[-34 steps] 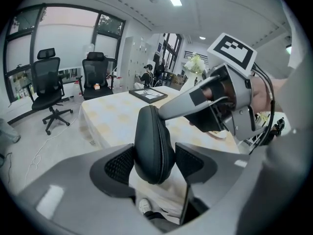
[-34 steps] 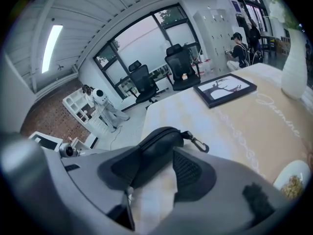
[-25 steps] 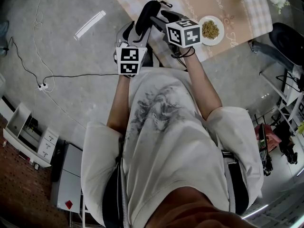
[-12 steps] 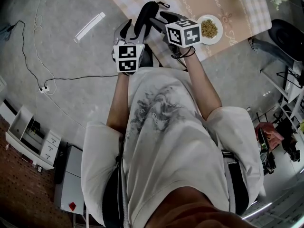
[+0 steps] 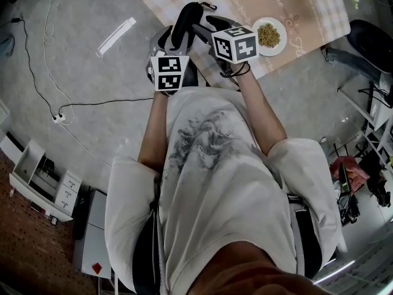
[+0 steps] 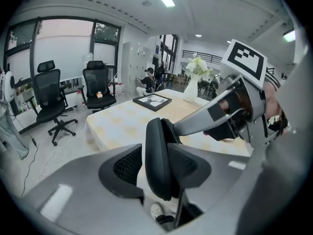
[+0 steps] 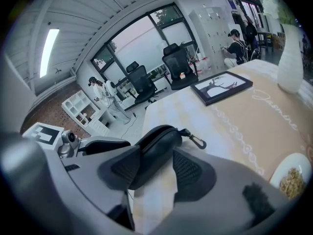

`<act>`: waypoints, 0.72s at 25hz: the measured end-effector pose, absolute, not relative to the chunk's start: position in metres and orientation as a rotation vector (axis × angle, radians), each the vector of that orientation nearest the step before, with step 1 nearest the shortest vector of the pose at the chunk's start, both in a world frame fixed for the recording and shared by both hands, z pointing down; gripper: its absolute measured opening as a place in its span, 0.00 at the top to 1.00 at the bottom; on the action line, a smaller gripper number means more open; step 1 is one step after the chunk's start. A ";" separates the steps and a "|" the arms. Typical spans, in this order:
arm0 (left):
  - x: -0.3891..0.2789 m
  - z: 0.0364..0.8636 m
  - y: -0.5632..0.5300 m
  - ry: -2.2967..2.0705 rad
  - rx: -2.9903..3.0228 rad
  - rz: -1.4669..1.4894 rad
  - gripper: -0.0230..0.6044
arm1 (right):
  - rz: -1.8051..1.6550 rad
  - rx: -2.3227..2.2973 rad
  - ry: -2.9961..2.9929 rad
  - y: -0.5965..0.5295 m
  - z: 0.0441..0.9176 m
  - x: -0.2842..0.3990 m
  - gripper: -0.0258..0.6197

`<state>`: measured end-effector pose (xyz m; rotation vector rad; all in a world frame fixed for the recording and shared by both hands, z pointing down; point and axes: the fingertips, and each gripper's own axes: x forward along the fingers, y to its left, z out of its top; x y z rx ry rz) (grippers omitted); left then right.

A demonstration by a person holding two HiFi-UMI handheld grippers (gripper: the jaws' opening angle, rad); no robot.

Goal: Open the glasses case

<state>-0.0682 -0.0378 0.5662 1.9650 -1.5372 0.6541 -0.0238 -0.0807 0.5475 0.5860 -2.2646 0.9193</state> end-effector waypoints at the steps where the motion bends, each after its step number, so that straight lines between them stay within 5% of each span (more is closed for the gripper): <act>1: -0.067 0.568 -0.037 -1.533 1.963 0.660 0.70 | 0.923 0.589 -2.268 -0.081 0.546 -0.024 0.63; 18: -0.063 0.568 -0.038 -1.530 1.947 0.645 0.70 | 0.855 0.618 -2.201 -0.080 0.553 -0.026 0.63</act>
